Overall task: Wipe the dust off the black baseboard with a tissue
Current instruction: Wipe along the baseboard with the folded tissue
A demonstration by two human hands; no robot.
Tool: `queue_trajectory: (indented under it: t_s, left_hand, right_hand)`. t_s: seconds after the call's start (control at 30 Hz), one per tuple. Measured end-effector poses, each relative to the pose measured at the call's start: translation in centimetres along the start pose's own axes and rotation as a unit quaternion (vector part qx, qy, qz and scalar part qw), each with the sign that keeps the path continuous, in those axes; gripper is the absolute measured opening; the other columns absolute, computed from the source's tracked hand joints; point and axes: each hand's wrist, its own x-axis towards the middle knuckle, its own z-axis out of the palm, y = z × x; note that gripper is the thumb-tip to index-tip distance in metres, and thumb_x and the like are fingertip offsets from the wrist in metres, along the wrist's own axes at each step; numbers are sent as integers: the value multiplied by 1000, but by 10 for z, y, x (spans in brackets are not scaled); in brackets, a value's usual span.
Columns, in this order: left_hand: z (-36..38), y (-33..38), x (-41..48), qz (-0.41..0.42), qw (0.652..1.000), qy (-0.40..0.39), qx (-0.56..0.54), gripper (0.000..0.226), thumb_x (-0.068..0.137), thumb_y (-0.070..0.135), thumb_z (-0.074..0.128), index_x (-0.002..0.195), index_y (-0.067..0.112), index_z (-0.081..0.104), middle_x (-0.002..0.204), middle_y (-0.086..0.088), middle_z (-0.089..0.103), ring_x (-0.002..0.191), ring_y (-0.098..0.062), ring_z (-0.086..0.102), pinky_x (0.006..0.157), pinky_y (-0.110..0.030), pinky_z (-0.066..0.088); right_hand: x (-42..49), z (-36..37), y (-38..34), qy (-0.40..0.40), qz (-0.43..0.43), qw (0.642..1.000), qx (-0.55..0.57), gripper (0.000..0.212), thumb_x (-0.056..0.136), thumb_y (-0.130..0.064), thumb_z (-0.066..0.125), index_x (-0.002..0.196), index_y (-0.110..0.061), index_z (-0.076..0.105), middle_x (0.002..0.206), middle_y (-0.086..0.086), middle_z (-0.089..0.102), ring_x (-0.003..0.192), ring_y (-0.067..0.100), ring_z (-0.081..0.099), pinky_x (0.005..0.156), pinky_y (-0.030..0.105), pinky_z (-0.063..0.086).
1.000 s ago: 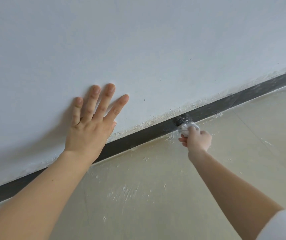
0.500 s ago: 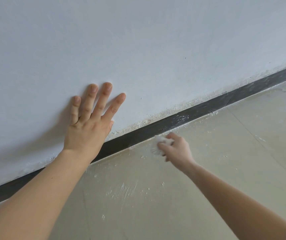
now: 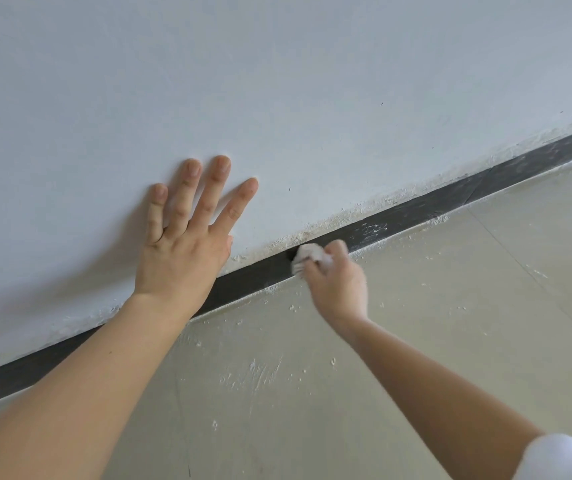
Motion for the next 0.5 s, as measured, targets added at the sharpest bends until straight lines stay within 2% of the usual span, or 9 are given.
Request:
queue_trajectory:
  t_s: [0.1, 0.17, 0.23, 0.3, 0.37, 0.43, 0.5]
  left_hand:
    - [0, 0, 0, -2, 1000, 9, -12, 83, 91, 30, 56, 155, 29, 4, 157, -6, -24, 142, -27, -28, 115, -45, -15]
    - [-2, 1, 0, -6, 1000, 7, -28, 83, 90, 26, 57, 155, 28, 5, 158, -6, -23, 143, -26, -27, 115, -45, -14]
    - [-5, 3, 1, -6, 999, -1, -44, 87, 88, 24, 60, 155, 27, 4, 157, -6, -24, 143, -26, -27, 116, -45, -14]
    - [-7, 7, 3, 8, 999, -6, -47, 91, 87, 24, 62, 155, 25, 3, 158, -7, -23, 144, -25, -25, 116, -45, -12]
    - [-8, 11, 7, 28, 999, -7, -40, 92, 86, 23, 63, 155, 24, 2, 158, -8, -21, 144, -24, -23, 117, -45, -8]
    - [-8, 16, 12, 43, 999, -4, -31, 95, 84, 21, 65, 155, 22, 3, 158, -9, -19, 145, -24, -21, 117, -44, -3]
    - [-9, 19, 15, 55, 998, -4, -16, 96, 83, 21, 66, 155, 21, 3, 158, -10, -19, 145, -25, -21, 116, -45, -1]
  right_hand:
    - [16, -23, 26, 96, 93, 989, 66, 18, 89, -28, 54, 92, -13, 45, 69, 5, 60, 70, 32, 64, 66, 41, 53]
    - [13, -27, 34, 91, 103, 987, 84, 17, 87, -28, 54, 89, -14, 44, 68, 6, 61, 66, 33, 65, 64, 46, 54]
    - [-3, -18, 31, 16, 72, 995, 63, 14, 88, -27, 55, 84, -21, 43, 72, 8, 63, 69, 32, 63, 64, 41, 52]
    - [-23, 0, 17, -104, 33, 994, 15, 19, 91, -28, 52, 77, -28, 39, 83, 12, 63, 76, 33, 61, 66, 36, 46]
    - [-37, 28, 6, -194, 16, 981, 1, 14, 91, -33, 50, 82, -27, 41, 90, 11, 66, 81, 32, 61, 66, 34, 45]
    - [-44, 57, -4, -233, 27, 972, 24, 15, 88, -35, 49, 91, -20, 48, 92, 7, 68, 83, 30, 62, 69, 34, 50]
    - [-45, 75, -13, -222, 51, 971, 73, 15, 88, -30, 50, 93, -16, 50, 89, 4, 67, 81, 26, 61, 68, 34, 49]
